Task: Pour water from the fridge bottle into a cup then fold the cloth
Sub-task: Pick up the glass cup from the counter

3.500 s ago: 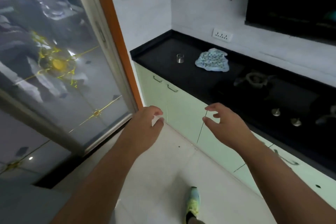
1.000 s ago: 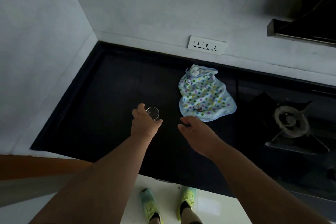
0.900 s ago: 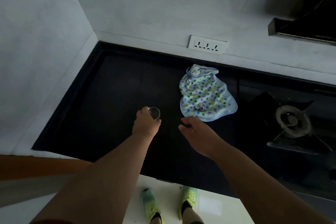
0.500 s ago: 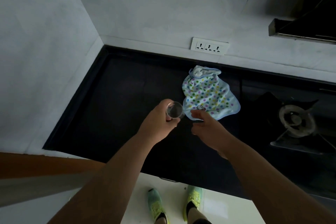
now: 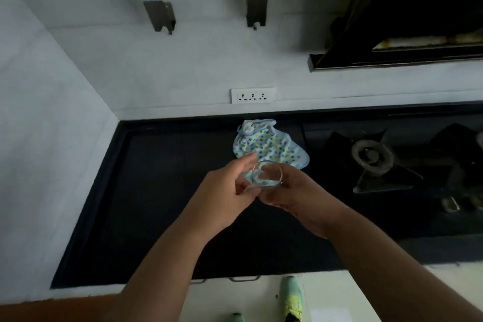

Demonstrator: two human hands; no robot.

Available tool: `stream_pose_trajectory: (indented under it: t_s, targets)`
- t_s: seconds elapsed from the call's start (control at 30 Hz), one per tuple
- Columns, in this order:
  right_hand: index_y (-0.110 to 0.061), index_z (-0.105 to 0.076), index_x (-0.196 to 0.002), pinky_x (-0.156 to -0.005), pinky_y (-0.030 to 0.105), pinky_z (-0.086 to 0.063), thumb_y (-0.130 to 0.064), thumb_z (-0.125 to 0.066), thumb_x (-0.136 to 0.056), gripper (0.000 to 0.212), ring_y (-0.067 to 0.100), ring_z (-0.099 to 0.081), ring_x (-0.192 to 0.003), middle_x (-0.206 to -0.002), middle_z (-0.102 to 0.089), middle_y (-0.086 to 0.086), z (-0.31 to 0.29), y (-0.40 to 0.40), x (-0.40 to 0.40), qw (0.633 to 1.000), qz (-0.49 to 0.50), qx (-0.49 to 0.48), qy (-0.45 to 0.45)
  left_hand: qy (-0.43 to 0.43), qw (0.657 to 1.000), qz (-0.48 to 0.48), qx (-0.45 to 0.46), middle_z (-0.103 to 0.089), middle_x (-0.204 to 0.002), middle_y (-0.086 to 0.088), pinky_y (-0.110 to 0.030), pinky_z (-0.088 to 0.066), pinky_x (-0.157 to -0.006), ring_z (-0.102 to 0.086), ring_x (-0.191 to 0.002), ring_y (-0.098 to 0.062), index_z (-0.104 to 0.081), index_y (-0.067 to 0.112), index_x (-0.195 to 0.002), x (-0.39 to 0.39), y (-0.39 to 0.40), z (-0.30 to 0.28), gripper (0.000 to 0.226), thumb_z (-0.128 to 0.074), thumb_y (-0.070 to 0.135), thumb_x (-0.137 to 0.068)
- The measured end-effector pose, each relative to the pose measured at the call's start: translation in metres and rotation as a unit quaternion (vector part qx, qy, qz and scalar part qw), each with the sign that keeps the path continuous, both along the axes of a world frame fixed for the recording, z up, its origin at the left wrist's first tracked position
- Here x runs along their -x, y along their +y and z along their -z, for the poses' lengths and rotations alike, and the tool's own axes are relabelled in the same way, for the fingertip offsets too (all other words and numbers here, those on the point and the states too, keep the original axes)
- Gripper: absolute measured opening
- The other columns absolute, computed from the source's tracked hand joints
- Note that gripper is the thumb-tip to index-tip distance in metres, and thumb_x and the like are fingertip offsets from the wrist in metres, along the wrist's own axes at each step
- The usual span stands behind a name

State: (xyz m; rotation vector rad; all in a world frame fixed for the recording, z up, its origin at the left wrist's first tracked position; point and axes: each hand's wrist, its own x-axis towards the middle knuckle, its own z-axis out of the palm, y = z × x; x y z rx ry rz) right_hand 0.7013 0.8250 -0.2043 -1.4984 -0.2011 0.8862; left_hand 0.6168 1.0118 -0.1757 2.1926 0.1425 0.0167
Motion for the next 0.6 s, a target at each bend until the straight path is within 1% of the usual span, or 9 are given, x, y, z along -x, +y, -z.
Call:
stream_pose_trajectory:
  t_s: [0.03,0.07,0.13,0.17,0.23,0.33,0.43,0.53,0.6]
  targets:
    - [-0.016,-0.062,-0.130,-0.105,0.044,-0.055,-0.008,-0.080,-0.084,0.051,0.024,-0.069,-0.121,-0.125,-0.073,0.003,0.000,-0.006,0.005,1.000,0.029,-0.008,-0.004,-0.014,1.000,-0.005,-0.002,-0.071,-0.125,0.021,-0.015,-0.055,-0.092,-0.070,-0.101,0.004,-0.053,0.037,-0.149,-0.001,-0.005,-0.001,0.060,-0.076,0.025,-0.095]
    - [-0.012,-0.060,-0.130,-0.107,0.048,-0.053,-0.011,-0.083,-0.080,0.055,0.027,-0.068,-0.121,-0.127,-0.072,0.008,-0.001,-0.013,0.012,0.998,0.060,-0.015,-0.005,-0.026,1.000,-0.007,-0.010,-0.073,-0.119,0.022,-0.013,-0.055,-0.093,-0.068,-0.103,0.009,-0.061,0.034,-0.141,-0.002,-0.009,-0.002,0.048,-0.075,0.028,-0.096]
    - [-0.009,-0.058,-0.126,-0.106,0.047,-0.055,-0.011,-0.086,-0.075,0.058,0.029,-0.069,-0.119,-0.125,-0.072,0.011,-0.004,-0.029,0.025,0.991,0.131,-0.021,-0.014,-0.040,0.999,0.012,-0.029,-0.076,-0.106,0.021,-0.014,-0.056,-0.090,-0.069,-0.100,0.011,-0.072,0.029,-0.125,-0.003,-0.020,-0.003,0.029,-0.073,0.034,-0.097]
    - [-0.010,-0.058,-0.124,-0.104,0.046,-0.056,-0.010,-0.086,-0.074,0.057,0.028,-0.070,-0.118,-0.123,-0.073,0.011,-0.007,-0.038,0.033,0.987,0.160,-0.017,-0.025,-0.044,0.998,0.034,-0.032,-0.077,-0.103,0.021,-0.015,-0.057,-0.088,-0.069,-0.097,0.011,-0.075,0.027,-0.120,-0.004,-0.027,-0.003,0.024,-0.073,0.034,-0.097]
    - [-0.013,-0.060,-0.124,-0.102,0.043,-0.057,-0.006,-0.085,-0.078,0.053,0.026,-0.071,-0.115,-0.120,-0.074,0.008,-0.014,-0.058,0.050,0.979,0.197,0.001,-0.043,-0.048,0.995,0.082,-0.023,-0.077,-0.097,0.019,-0.015,-0.057,-0.086,-0.070,-0.093,0.011,-0.077,0.025,-0.116,-0.006,-0.046,-0.005,0.020,-0.072,0.032,-0.098]
    - [-0.022,-0.064,-0.128,-0.101,0.042,-0.058,-0.004,-0.082,-0.082,0.052,0.020,-0.072,-0.112,-0.118,-0.076,0.003,-0.024,-0.098,0.074,0.967,0.244,0.039,-0.070,-0.041,0.988,0.151,0.008,-0.078,-0.092,0.018,-0.013,-0.056,-0.086,-0.071,-0.091,0.008,-0.077,0.025,-0.117,-0.006,-0.083,-0.011,0.019,-0.069,0.030,-0.100]
    - [-0.027,-0.067,-0.125,-0.103,0.047,-0.057,-0.011,-0.085,-0.077,0.054,0.017,-0.074,-0.106,-0.114,-0.077,-0.001,-0.034,-0.141,0.096,0.947,0.303,0.063,-0.083,-0.029,0.978,0.204,0.018,-0.078,-0.092,0.020,-0.019,-0.058,-0.089,-0.072,-0.094,0.008,-0.076,0.028,-0.119,-0.006,-0.127,-0.016,0.021,-0.066,0.033,-0.102]
    - [-0.028,-0.067,-0.126,-0.102,0.044,-0.057,-0.007,-0.085,-0.080,0.053,0.014,-0.075,-0.103,-0.113,-0.077,-0.004,-0.041,-0.190,0.118,0.931,0.350,0.068,-0.079,-0.016,0.969,0.244,0.032,-0.078,-0.093,0.023,-0.025,-0.060,-0.090,-0.072,-0.093,0.007,-0.076,0.030,-0.117,-0.004,-0.179,-0.022,0.019,-0.066,0.034,-0.102]
    - [-0.028,-0.068,-0.125,-0.102,0.046,-0.057,-0.007,-0.085,-0.080,0.052,0.015,-0.075,-0.104,-0.114,-0.077,-0.004,-0.045,-0.224,0.132,0.921,0.378,0.063,-0.075,-0.011,0.963,0.266,0.035,-0.078,-0.094,0.022,-0.026,-0.060,-0.090,-0.072,-0.093,0.007,-0.076,0.030,-0.116,-0.003,-0.217,-0.026,0.018,-0.066,0.034,-0.102]
